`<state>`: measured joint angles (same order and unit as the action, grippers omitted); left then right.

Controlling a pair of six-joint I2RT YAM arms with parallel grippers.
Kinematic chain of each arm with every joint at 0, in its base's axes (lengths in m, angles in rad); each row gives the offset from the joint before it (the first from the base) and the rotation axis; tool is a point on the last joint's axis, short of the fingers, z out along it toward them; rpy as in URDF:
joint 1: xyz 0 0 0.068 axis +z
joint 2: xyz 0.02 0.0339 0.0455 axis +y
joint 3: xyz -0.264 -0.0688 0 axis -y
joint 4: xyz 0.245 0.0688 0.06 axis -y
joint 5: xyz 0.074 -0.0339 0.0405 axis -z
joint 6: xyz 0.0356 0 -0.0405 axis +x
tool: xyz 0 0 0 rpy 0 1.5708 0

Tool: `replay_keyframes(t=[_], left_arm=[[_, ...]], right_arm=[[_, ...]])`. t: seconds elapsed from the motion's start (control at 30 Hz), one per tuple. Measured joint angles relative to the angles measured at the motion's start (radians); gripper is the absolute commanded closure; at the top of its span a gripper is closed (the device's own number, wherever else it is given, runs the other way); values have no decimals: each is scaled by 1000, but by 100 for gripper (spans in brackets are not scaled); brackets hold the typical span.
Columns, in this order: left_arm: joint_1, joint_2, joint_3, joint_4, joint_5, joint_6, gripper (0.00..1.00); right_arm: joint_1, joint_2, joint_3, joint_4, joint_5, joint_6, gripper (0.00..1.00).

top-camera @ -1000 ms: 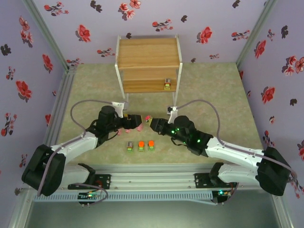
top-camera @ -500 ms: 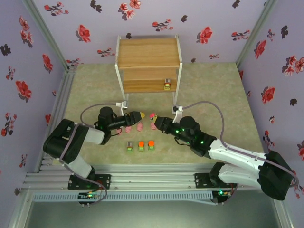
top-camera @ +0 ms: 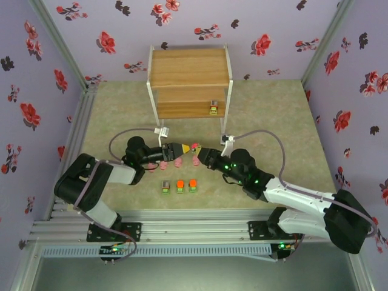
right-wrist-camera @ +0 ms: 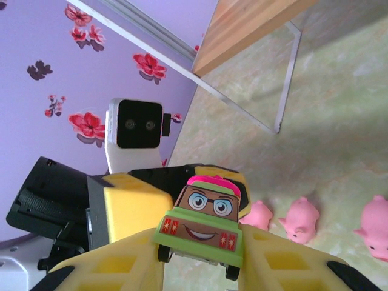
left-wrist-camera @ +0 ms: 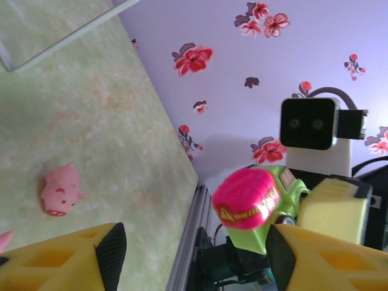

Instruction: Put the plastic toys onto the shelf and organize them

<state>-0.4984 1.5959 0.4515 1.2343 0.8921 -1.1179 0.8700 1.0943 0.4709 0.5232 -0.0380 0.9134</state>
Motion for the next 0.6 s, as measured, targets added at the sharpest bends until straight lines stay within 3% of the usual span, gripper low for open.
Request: replay_keyframes(t=[0.6], left_arm=[[-23,-21,14,16,10,-38,37]], right_arm=[[-50,150,-32,295,-102,76,92]])
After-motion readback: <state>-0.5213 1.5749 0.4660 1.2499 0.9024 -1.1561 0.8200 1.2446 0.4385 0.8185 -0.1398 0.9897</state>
